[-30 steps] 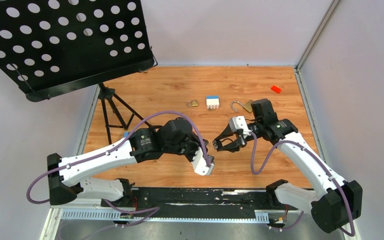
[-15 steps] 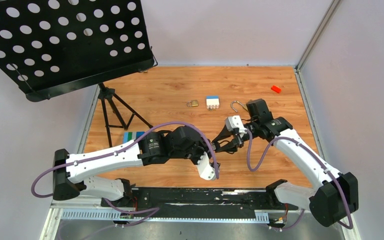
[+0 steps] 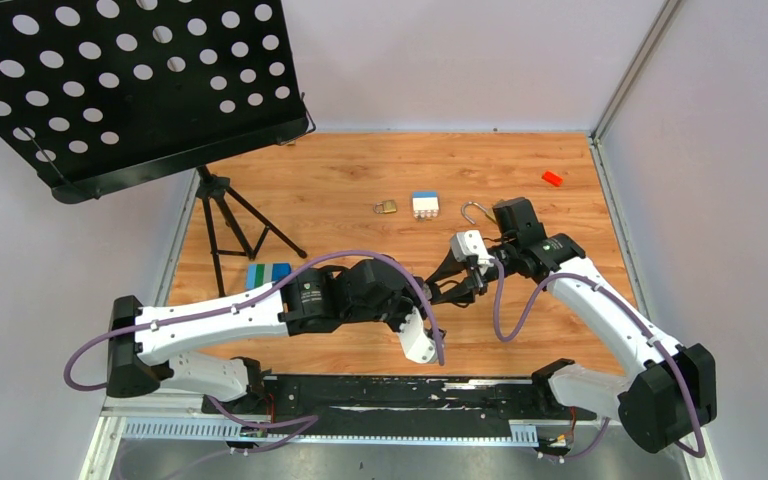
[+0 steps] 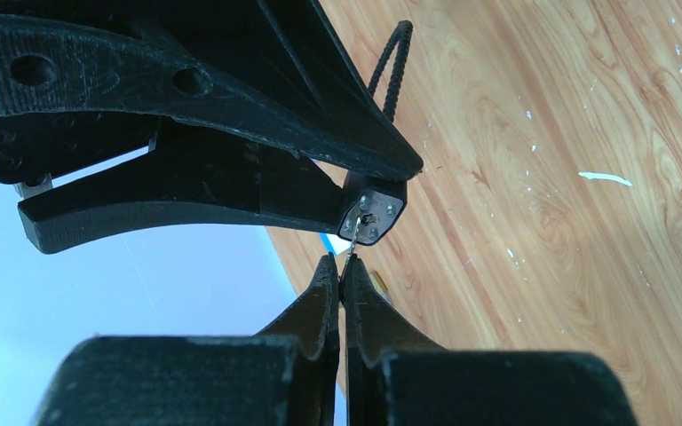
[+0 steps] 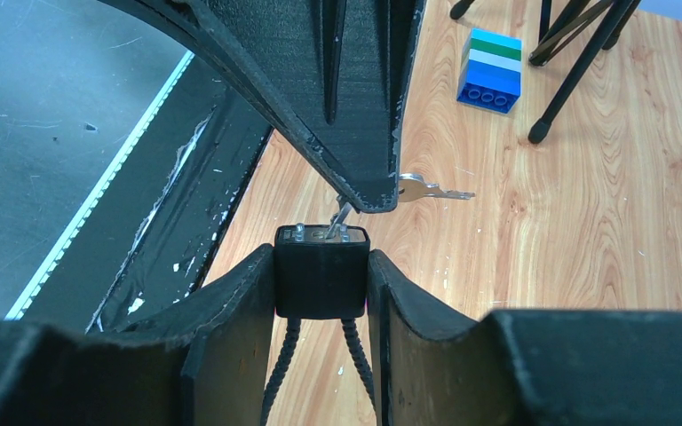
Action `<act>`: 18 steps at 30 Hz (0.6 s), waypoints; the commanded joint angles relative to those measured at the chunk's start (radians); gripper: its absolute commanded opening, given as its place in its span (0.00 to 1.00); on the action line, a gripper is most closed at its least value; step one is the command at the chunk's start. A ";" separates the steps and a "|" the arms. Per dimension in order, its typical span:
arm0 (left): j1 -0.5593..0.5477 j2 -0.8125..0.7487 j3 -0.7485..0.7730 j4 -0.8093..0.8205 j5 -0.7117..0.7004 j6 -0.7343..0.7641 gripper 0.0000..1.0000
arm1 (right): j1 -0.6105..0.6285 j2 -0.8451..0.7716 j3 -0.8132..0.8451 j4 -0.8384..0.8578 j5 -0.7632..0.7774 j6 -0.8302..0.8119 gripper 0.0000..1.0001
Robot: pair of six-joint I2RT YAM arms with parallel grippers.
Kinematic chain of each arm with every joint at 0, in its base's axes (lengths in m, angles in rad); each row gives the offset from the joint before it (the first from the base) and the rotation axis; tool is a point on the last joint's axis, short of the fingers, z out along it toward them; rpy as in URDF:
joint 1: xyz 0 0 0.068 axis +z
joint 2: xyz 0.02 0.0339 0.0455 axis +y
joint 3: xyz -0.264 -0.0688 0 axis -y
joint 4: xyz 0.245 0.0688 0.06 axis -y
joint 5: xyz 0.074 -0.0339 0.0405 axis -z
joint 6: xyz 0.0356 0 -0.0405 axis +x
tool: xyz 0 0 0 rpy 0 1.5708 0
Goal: Unlock with the key
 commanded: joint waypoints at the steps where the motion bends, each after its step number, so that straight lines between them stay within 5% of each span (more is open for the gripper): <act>1: -0.011 -0.003 0.005 0.036 -0.017 0.000 0.00 | 0.005 -0.005 0.016 0.023 -0.052 -0.003 0.00; 18: -0.012 -0.030 -0.051 0.088 -0.015 0.003 0.00 | 0.005 0.000 0.021 0.023 -0.041 0.005 0.00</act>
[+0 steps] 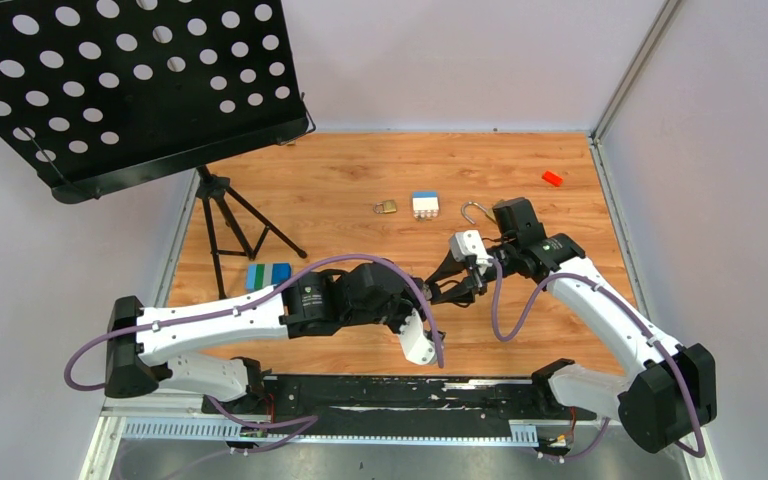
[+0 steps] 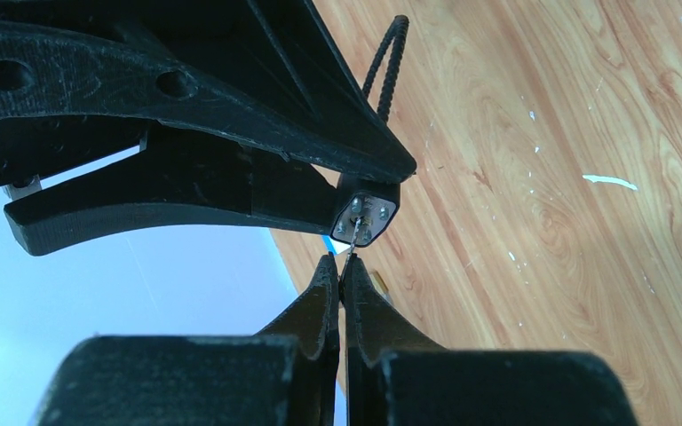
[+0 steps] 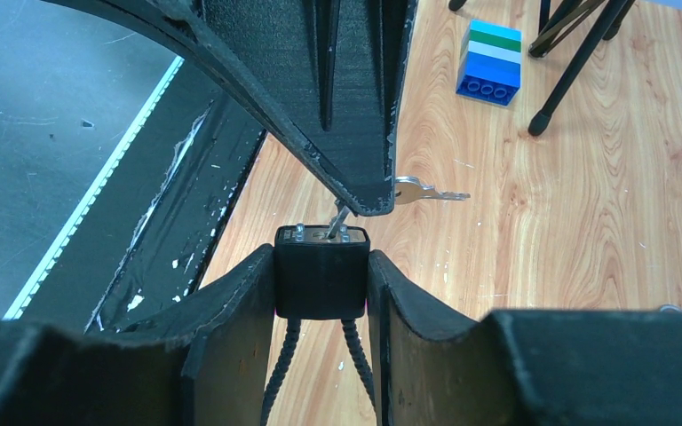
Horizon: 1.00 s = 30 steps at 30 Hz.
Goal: Unlock with the key
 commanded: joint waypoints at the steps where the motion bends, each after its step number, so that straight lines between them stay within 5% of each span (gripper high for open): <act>1: -0.008 -0.023 -0.014 0.049 -0.004 0.003 0.00 | 0.004 0.000 0.021 0.024 -0.057 0.003 0.00; 17: -0.046 -0.025 -0.069 0.097 -0.079 0.072 0.00 | 0.002 0.100 0.061 -0.008 -0.117 0.034 0.00; 30: -0.048 -0.068 -0.104 0.068 -0.002 0.075 0.00 | 0.003 0.166 0.085 -0.043 -0.151 0.027 0.00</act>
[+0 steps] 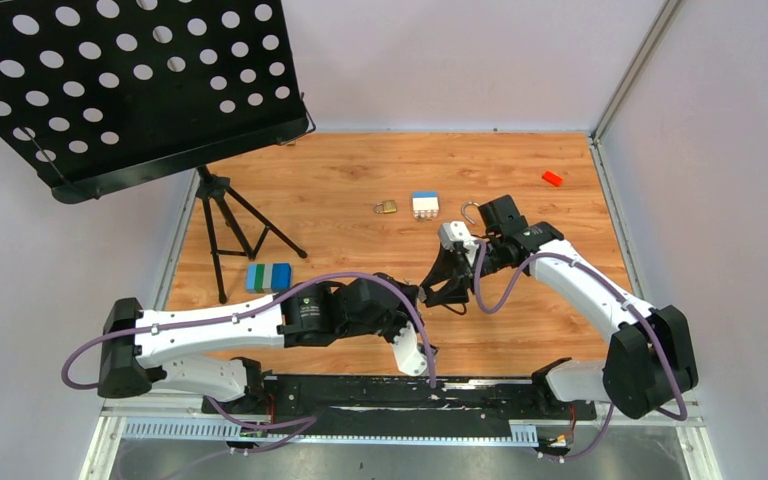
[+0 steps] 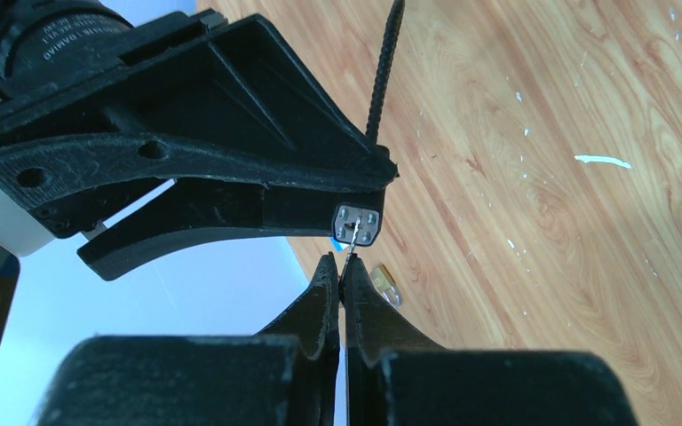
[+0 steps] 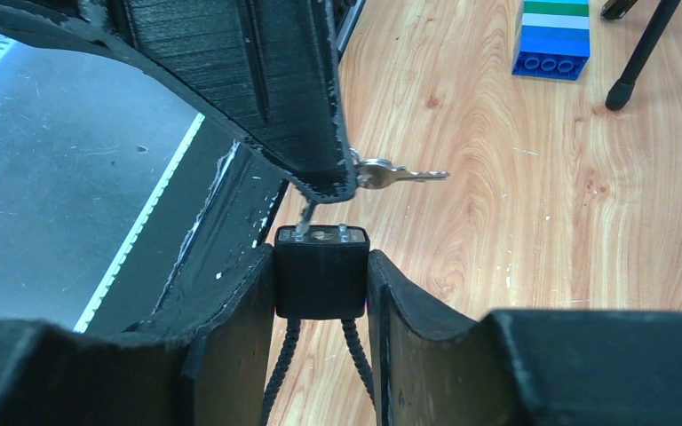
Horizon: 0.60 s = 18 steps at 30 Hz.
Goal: Unlock with the key
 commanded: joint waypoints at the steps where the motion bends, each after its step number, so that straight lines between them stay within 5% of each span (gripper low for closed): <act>1: -0.014 -0.034 -0.006 0.011 0.065 0.011 0.00 | 0.002 0.010 0.055 -0.001 -0.087 -0.006 0.00; 18: -0.009 -0.029 -0.013 0.048 -0.053 0.022 0.00 | 0.002 0.017 0.053 -0.036 -0.078 -0.042 0.00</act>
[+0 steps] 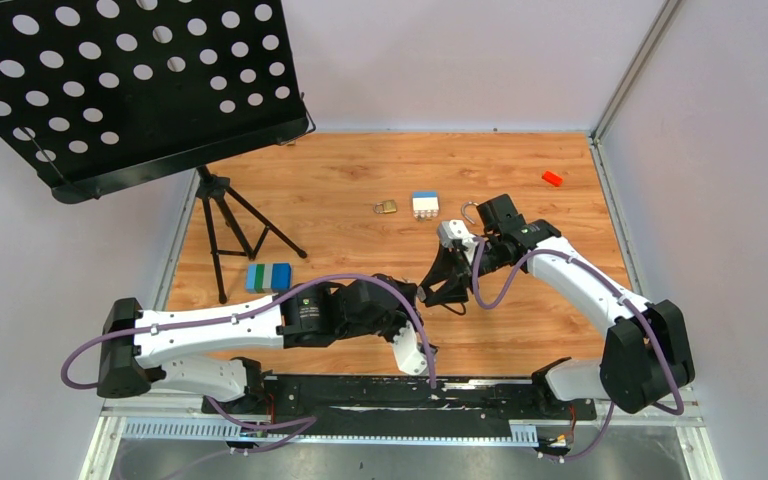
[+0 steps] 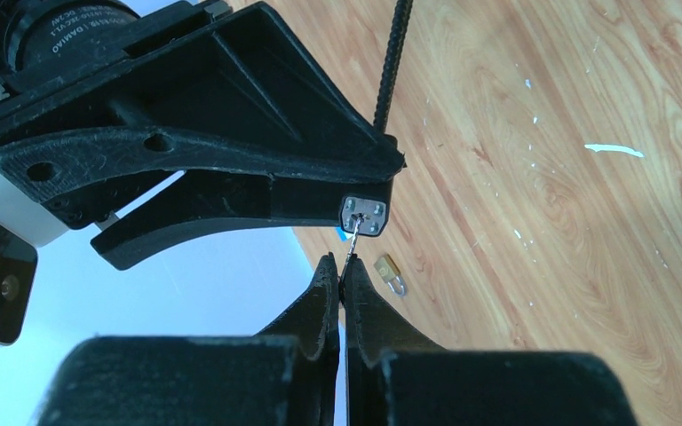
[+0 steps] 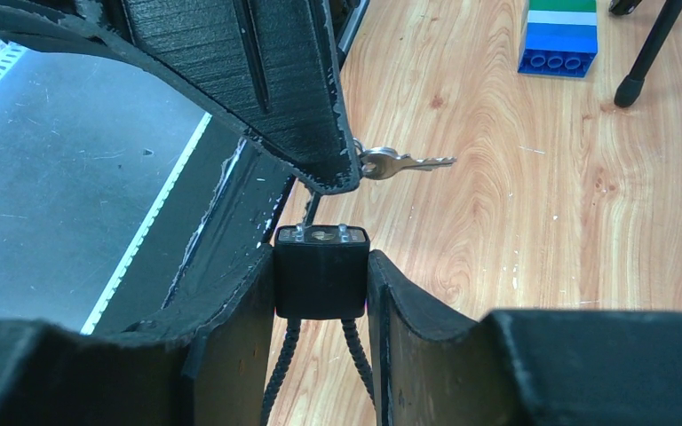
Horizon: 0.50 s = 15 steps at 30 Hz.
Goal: Unlock with the key
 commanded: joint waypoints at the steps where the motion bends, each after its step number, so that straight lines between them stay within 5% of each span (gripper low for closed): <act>1: -0.001 -0.022 -0.006 0.049 -0.039 0.014 0.00 | 0.002 -0.012 0.040 -0.019 -0.065 -0.040 0.00; 15: 0.007 -0.007 -0.015 0.047 -0.026 0.009 0.00 | 0.003 -0.016 0.046 -0.026 -0.069 -0.039 0.00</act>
